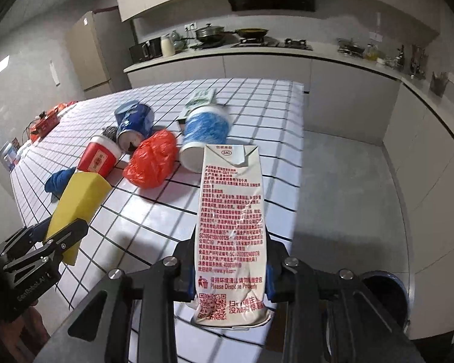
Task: Collect trash
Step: 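Carry sponge and carton over the black bin and open both grippers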
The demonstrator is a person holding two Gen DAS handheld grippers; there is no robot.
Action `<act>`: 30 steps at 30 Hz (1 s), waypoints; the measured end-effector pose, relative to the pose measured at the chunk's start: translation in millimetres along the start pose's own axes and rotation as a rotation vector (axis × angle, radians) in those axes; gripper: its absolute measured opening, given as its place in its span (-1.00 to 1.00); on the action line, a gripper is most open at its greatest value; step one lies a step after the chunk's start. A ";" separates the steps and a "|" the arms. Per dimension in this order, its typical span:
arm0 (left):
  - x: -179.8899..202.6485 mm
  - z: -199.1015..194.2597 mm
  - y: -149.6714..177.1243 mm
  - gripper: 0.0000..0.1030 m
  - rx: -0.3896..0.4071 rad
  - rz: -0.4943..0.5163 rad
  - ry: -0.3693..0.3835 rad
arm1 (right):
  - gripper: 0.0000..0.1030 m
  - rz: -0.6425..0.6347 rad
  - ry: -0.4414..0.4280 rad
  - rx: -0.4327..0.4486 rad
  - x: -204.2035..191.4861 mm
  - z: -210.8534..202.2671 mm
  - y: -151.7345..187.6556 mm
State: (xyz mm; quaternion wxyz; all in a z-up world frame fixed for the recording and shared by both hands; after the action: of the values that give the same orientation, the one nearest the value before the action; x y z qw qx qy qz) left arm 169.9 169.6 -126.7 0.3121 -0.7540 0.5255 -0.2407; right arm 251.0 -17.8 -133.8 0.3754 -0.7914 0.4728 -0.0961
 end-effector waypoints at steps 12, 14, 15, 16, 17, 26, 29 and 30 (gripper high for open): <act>93.4 -26.1 12.4 0.04 0.009 0.109 0.120 | -0.35 0.077 0.108 0.045 78.2 -80.9 34.4; 109.5 -29.0 15.8 0.04 0.008 0.127 0.142 | -0.35 0.091 0.126 0.048 91.5 -91.9 41.3; 117.6 -29.7 17.0 0.04 0.004 0.136 0.154 | -0.35 0.099 0.137 0.049 99.0 -97.6 45.5; 125.1 -31.4 19.4 0.04 0.003 0.144 0.165 | -0.35 0.106 0.146 0.049 105.9 -102.0 49.6; 134.8 -33.0 21.7 0.04 0.001 0.157 0.177 | -0.35 0.115 0.156 0.049 113.9 -107.5 54.0; 209.4 -38.1 47.2 0.04 -0.029 0.235 0.250 | -0.35 0.183 0.217 0.038 175.3 -146.8 91.4; 228.4 -38.6 55.6 0.04 -0.042 0.254 0.261 | -0.35 0.193 0.227 0.026 192.3 -154.7 104.1; 235.3 -38.8 59.6 0.04 -0.049 0.257 0.267 | -0.35 0.197 0.227 0.020 198.4 -156.2 108.7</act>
State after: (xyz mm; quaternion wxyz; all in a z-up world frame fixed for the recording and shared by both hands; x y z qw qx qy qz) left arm 182.9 -75.7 -134.8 0.2494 -0.6495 0.6598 -0.2838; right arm 204.3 -288.7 -139.2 0.3351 -0.7214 0.5866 -0.1523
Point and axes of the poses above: each gripper's, at about its wrist camera, not at the fingertips, and z roughly the way its jaws point, x to its right, y to its underside, the point moved 8 cm from there along z, roughly the way its jaws point, and after that the axes turned 8 degrees about -y, right-handed, at the moved point
